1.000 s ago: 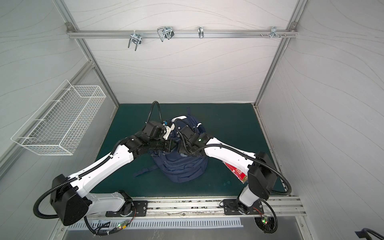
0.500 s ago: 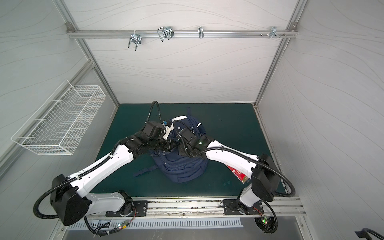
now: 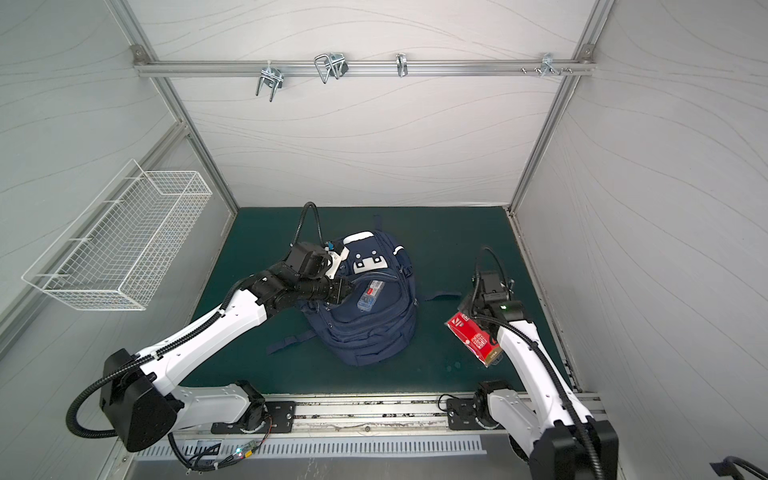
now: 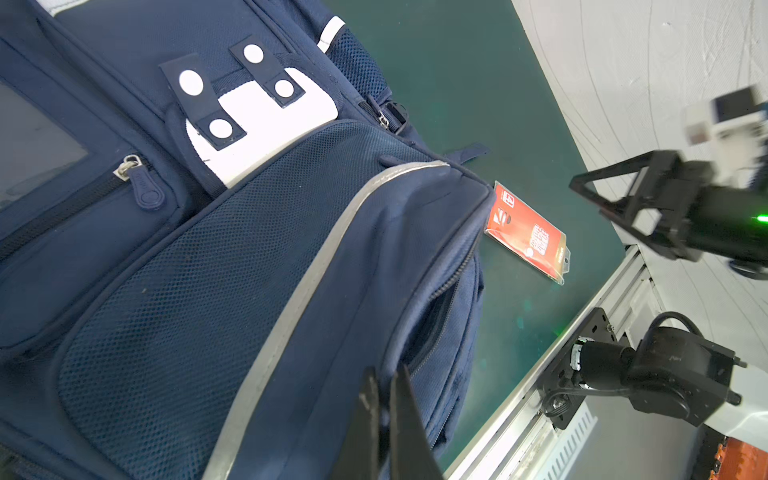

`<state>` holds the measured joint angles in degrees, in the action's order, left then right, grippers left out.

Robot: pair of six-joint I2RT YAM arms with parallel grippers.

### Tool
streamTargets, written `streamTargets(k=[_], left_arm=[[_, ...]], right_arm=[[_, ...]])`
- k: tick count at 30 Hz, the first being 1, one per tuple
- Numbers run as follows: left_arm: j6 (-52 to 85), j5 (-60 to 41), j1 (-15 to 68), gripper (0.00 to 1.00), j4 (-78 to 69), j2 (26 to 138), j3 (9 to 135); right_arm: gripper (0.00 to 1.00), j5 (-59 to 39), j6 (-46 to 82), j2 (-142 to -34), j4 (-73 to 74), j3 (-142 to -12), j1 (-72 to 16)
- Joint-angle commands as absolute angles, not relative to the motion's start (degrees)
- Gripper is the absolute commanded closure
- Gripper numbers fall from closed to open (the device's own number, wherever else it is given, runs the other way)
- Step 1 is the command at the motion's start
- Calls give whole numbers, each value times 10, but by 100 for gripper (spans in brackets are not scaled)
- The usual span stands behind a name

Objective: Pack the student bag
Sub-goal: 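Release the pencil case and move the right gripper to the red pen box, then lower the right gripper and grasp the red pen box by its end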

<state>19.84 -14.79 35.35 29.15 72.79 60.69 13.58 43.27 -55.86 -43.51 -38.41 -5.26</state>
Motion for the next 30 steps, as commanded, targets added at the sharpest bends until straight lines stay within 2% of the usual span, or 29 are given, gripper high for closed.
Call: streamTargets(k=[1, 4, 9, 11, 17, 21, 24, 30], left_arm=[[207, -160, 357, 100, 256, 714, 618], [206, -162, 357, 100, 258, 717, 620], [203, -159, 357, 100, 259, 715, 621], [203, -158, 358, 100, 259, 717, 621], [203, -157, 358, 100, 263, 721, 622], [202, -155, 357, 100, 263, 722, 622], [202, -153, 357, 100, 263, 719, 620], [203, -157, 358, 100, 261, 718, 620]], right_arm=[[10, 0, 383, -598, -384, -368, 30], [12, -47, 364, -669, -368, -369, 68], [19, -97, 371, -705, -332, -340, 51], [20, -103, 394, -690, -326, -324, 14], [21, -57, 473, -655, -334, -320, -168], [22, -21, 471, -668, -361, -357, -232], [19, 50, 439, -672, -409, -390, -205], [12, 59, 384, -702, -372, -387, -27]])
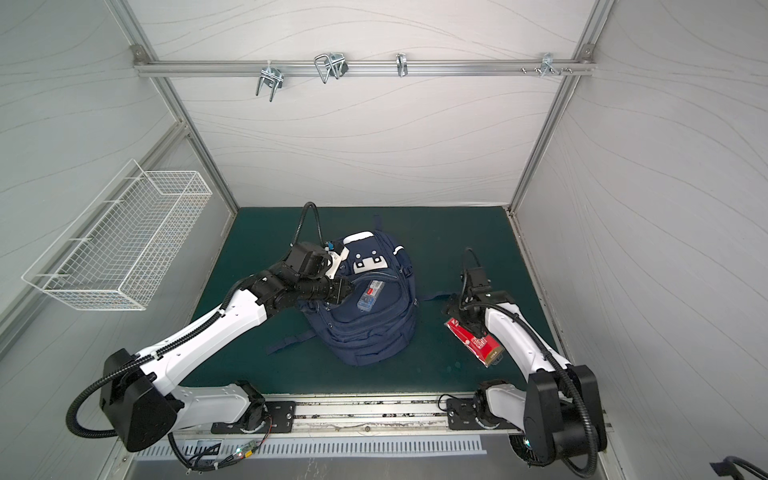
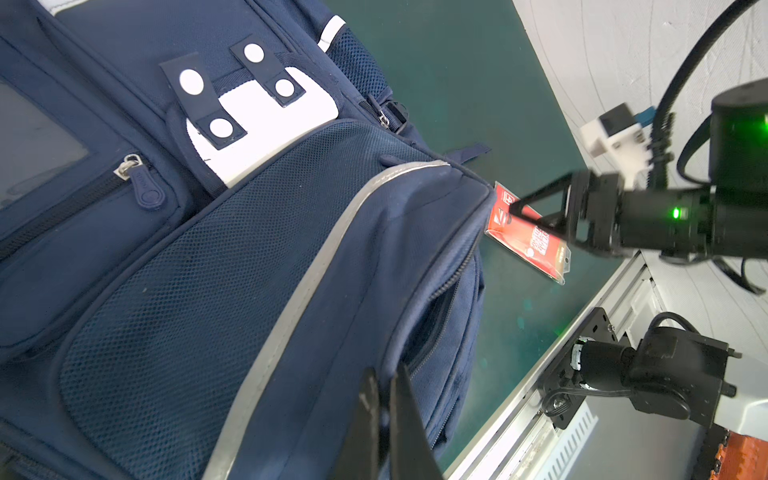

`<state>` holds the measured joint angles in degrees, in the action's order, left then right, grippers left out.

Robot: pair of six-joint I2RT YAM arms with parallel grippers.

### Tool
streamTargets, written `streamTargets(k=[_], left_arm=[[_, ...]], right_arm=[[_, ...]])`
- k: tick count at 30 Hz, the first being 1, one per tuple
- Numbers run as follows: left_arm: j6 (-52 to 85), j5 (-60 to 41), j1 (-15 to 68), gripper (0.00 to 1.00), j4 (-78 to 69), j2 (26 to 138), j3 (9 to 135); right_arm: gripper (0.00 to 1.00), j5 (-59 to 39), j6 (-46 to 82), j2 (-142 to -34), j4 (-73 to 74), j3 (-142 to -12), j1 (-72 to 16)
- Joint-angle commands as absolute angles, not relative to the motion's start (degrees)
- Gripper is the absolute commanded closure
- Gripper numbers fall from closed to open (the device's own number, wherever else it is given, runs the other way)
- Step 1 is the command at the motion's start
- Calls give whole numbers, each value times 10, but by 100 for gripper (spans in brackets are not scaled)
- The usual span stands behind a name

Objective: Pack the student bag
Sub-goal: 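Lower the right gripper and grasp the red pen box by its end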

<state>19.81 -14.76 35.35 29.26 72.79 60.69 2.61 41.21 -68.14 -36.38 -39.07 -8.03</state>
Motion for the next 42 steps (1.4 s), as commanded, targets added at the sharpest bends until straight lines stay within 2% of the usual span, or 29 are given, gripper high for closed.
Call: streamTargets(k=[1, 7, 9, 14, 24, 34, 42], left_arm=[[203, -157, 357, 100, 262, 718, 619], [203, -159, 357, 100, 262, 719, 621], [201, -158, 358, 100, 263, 718, 621], [200, -159, 357, 100, 263, 717, 622], [200, -160, 357, 100, 265, 715, 623], [200, -156, 357, 100, 265, 714, 621], [198, -155, 357, 100, 265, 716, 624]], right_arm=[[12, 48, 380, -713, -356, -385, -4], [11, -28, 364, -821, -320, -417, 58], [12, -83, 367, -849, -302, -407, 65], [16, -160, 400, -817, -295, -370, 32], [19, -110, 499, -688, -370, -328, -141], [20, 4, 507, -611, -491, -350, -267], [38, 53, 510, -606, -552, -353, -387]])
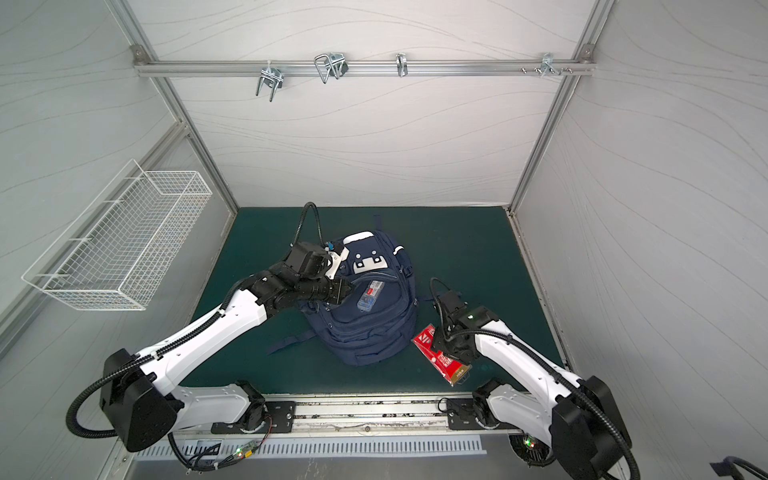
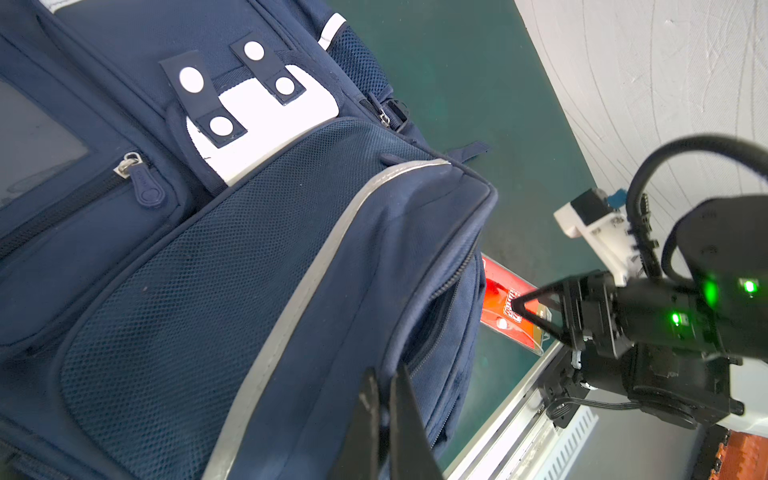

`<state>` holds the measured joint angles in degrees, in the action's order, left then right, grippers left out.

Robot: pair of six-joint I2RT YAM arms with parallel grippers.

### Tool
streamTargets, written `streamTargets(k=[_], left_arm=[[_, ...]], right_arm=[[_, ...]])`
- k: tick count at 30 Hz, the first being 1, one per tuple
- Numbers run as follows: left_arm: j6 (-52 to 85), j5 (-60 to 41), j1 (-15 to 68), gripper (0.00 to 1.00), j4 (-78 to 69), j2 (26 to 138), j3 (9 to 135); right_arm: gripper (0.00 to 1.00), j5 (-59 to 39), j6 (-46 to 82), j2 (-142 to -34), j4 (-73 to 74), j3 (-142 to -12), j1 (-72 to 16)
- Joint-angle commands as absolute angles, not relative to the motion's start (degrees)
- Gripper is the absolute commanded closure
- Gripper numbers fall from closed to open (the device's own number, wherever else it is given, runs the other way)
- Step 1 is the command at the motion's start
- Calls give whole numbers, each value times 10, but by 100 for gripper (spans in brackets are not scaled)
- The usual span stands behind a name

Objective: Pack the student bag
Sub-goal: 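Lower the right gripper and grasp the red pen box by its end, then lift the red pen box with the right gripper and turn it upright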

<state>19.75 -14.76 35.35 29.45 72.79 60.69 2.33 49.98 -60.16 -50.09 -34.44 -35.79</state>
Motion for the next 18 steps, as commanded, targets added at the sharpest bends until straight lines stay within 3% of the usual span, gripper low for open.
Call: streamTargets(k=[1, 9, 15, 18], left_arm=[[199, -155, 357, 100, 266, 716, 624], [198, -152, 356, 100, 268, 717, 622], [196, -151, 357, 100, 269, 711, 623], [195, -147, 357, 100, 269, 706, 622]], right_arm=[[39, 53, 510, -620, -552, -355, -400], [44, 89, 515, -741, -553, -389, -482], [62, 63, 498, -781, -529, -398, -496], [63, 49, 494, -806, -520, -398, -495]])
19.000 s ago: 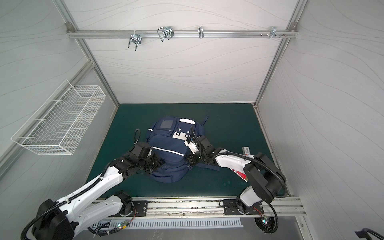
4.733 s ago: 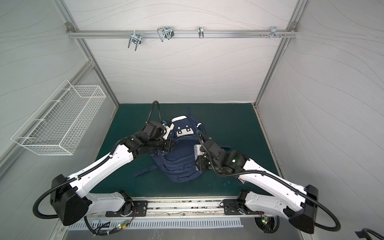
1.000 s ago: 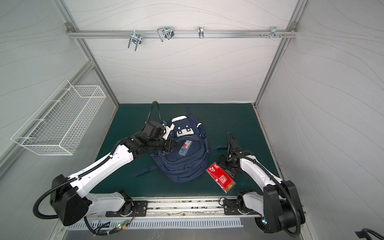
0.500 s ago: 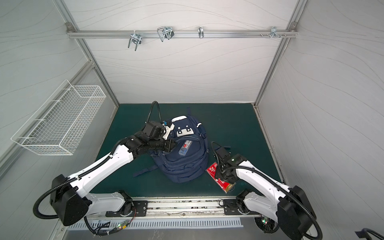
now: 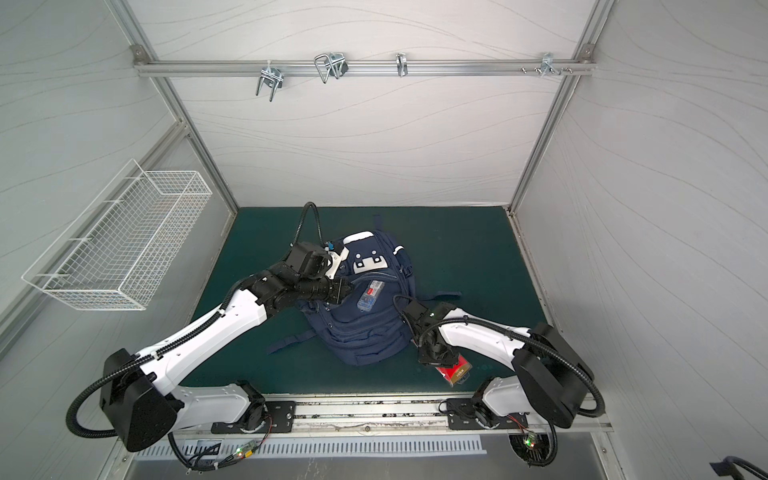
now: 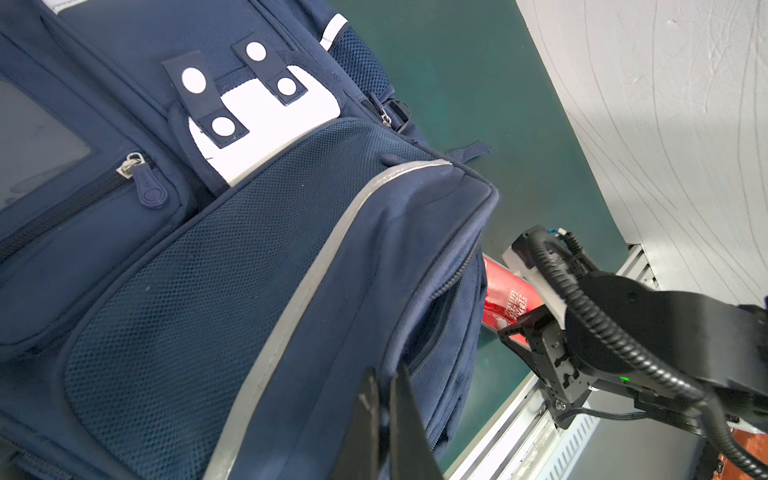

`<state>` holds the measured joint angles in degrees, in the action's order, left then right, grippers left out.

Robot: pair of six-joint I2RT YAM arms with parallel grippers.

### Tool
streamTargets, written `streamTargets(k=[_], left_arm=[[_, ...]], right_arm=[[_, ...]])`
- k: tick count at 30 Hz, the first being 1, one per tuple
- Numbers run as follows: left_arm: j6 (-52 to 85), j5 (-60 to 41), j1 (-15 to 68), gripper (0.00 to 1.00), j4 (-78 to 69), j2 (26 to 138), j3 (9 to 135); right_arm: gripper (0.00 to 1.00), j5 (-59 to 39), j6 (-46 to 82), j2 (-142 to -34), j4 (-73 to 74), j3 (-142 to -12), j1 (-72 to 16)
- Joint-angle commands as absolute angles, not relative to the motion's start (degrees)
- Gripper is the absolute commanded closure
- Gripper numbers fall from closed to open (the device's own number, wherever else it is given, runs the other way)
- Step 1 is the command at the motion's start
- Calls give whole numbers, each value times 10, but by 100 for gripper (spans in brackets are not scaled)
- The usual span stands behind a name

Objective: Pack the student bag
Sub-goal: 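Lift the red pen box with the right gripper and turn it upright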

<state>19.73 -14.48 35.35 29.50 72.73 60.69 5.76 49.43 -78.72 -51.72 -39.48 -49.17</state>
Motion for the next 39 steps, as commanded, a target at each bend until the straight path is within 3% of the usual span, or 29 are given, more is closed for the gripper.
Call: streamTargets(k=[1, 5, 8, 16, 20, 21, 22, 26, 32, 39], left_arm=[[194, -147, 357, 100, 268, 706, 621], [195, -147, 357, 100, 268, 701, 622], [195, -146, 357, 100, 269, 700, 622], [193, -146, 357, 100, 270, 698, 621], [193, -143, 356, 100, 268, 697, 620], [193, -144, 357, 100, 269, 698, 621], [193, -145, 357, 100, 269, 697, 621], [195, -144, 357, 100, 268, 698, 621], [195, -142, 357, 100, 268, 697, 619], [193, -139, 357, 100, 269, 696, 619]], right_arm=[[63, 50, 494, -811, -519, -399, -495], [63, 48, 499, -824, -506, -395, -486], [76, 52, 506, -818, -497, -389, -460], [98, 79, 502, -770, -497, -400, -391], [100, 85, 479, -762, -505, -420, -385], [99, 92, 472, -760, -510, -427, -385], [92, 98, 464, -759, -517, -433, -385], [49, 141, 436, -775, -545, -464, -378], [41, 112, 367, -848, -498, -509, -348], [51, 125, 339, -962, -481, -571, -344]])
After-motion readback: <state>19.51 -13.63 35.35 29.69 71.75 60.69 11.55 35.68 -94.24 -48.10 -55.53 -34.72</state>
